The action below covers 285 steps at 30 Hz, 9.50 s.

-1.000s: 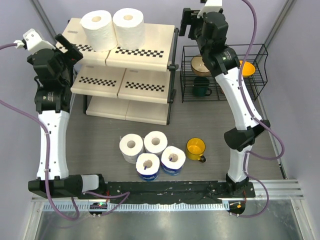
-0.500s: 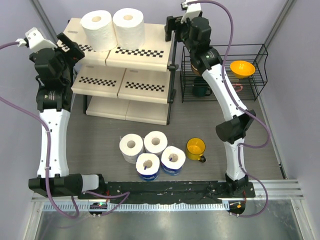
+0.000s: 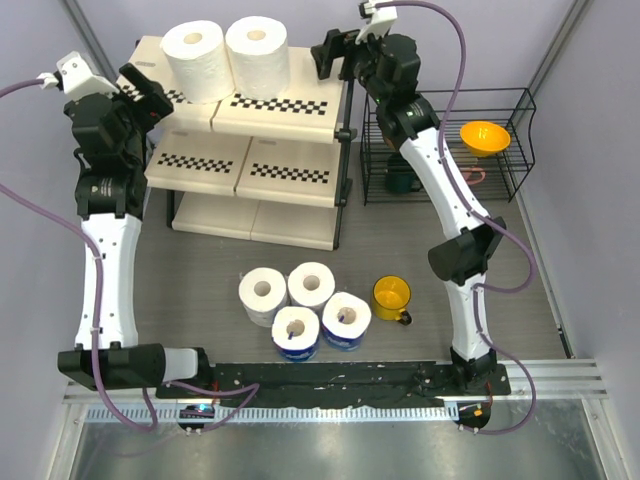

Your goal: Place and organize the paper towels onto the shelf

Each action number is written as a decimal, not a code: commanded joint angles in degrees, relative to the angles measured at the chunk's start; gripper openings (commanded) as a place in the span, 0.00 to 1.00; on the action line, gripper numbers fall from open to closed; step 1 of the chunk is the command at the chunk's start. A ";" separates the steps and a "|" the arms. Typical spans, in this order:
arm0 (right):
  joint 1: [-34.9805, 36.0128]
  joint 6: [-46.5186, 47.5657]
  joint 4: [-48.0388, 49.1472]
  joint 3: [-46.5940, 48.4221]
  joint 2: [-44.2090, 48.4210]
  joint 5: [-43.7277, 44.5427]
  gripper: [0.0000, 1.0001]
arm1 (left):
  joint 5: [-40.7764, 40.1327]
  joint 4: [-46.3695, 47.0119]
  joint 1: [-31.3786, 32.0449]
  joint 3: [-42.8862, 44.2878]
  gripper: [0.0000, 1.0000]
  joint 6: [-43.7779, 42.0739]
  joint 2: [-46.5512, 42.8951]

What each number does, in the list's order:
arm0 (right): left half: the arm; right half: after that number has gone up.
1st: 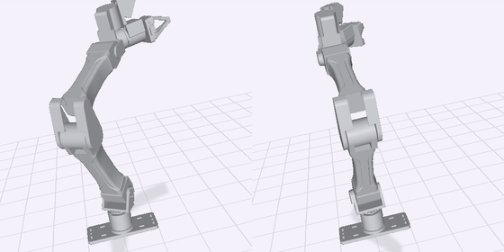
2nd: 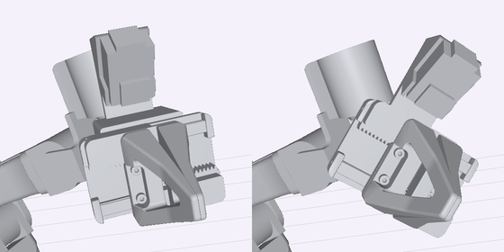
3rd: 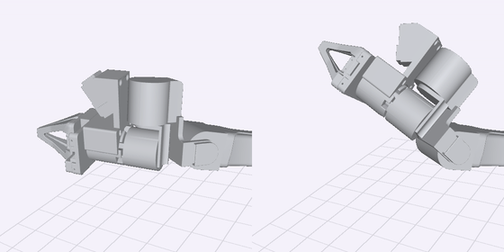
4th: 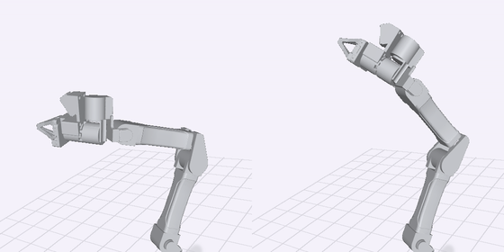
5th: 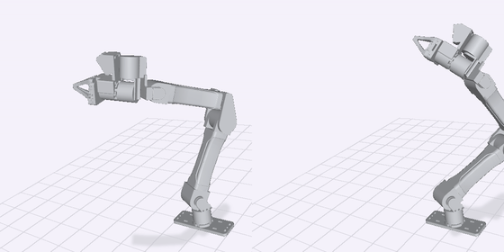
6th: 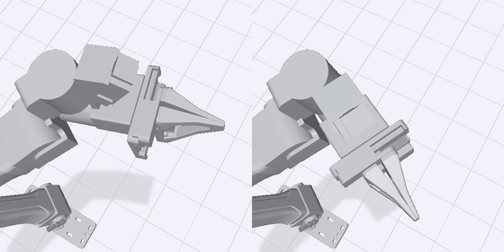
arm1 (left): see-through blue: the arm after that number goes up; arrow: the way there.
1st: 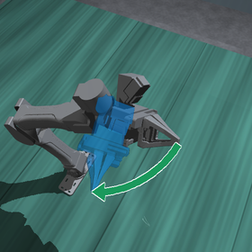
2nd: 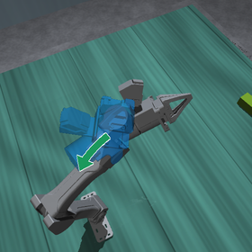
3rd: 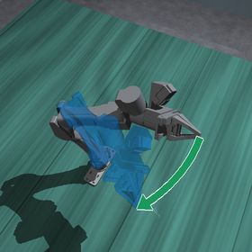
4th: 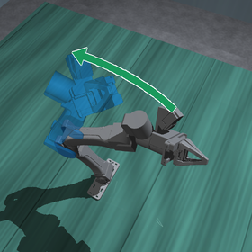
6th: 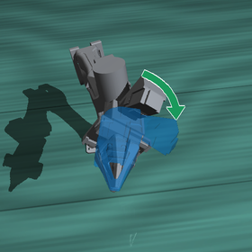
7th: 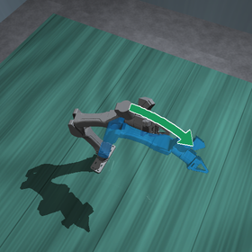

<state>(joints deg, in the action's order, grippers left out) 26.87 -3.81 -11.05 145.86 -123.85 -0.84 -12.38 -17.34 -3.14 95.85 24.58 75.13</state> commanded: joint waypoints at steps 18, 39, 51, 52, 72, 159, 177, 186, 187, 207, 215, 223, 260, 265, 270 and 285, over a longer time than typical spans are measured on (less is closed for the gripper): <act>0.55 -7.17 5.60 3.73 -3.50 -9.62 0.95 | 4.65 3.02 -0.38 2.58 0.96 -1.37 1.95; 6.35 1.88 1.03 3.64 -2.36 -7.33 0.95 | 5.44 2.58 -0.38 1.88 0.96 -1.29 1.86; 6.35 2.67 0.68 0.65 0.28 -9.53 0.95 | 7.11 3.19 -0.29 3.37 0.96 -0.06 5.72; 6.44 2.67 0.68 0.48 0.54 -9.79 0.95 | 7.63 3.19 -0.29 3.64 0.95 0.03 6.07; 7.32 4.95 2.25 -6.46 7.30 -6.38 0.95 | 7.99 2.67 -0.29 3.82 0.95 0.30 7.40; 28.50 -36.26 -19.01 -93.21 65.67 12.53 0.89 | 6.76 -32.14 25.02 -48.83 0.87 16.81 -29.52; 28.50 -35.91 -18.83 -94.89 66.64 13.32 0.89 | 5.97 -27.83 29.15 -53.31 0.83 18.58 -26.09; 28.41 -35.91 -18.92 -95.06 66.72 13.50 0.89 | 3.33 -26.43 30.65 -55.42 0.81 19.46 -24.34; 28.50 -35.83 -18.92 -95.15 66.81 13.41 0.89 | 3.16 -26.25 30.91 -55.60 0.81 19.54 -24.25; 28.50 -36.18 -19.80 -96.56 69.10 14.11 0.89 | 0.52 -23.96 33.72 -55.51 0.65 20.69 -21.34; 28.50 -36.09 -19.71 -96.20 68.48 13.94 0.89 | -0.27 -25.72 33.81 -54.02 0.71 20.07 -23.45; 28.50 -35.91 -19.36 -96.03 68.22 13.50 0.89 | -1.76 -31.25 33.90 -48.84 0.78 17.79 -25.91; 28.50 -35.65 -20.50 -95.41 69.27 14.99 0.89 | -28.04 -44.62 86.72 -46.19 0.86 59.08 -17.56; 28.50 -35.65 -20.59 -95.68 69.45 15.26 0.89 | -29.72 -45.85 86.72 -48.13 0.86 62.69 -19.32; 28.50 -35.82 -20.68 -95.76 69.36 15.34 0.89 | -29.37 -45.67 86.72 -48.66 0.85 62.61 -17.31; 28.50 -36.00 -21.47 -96.03 70.24 16.05 0.89 | -29.89 -42.78 86.72 -52.17 0.76 65.77 -12.82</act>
<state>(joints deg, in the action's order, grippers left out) 55.09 -39.38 -32.45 49.28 -54.94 13.37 -40.14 -60.14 83.29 45.45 88.36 62.04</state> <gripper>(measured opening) 0.893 0.780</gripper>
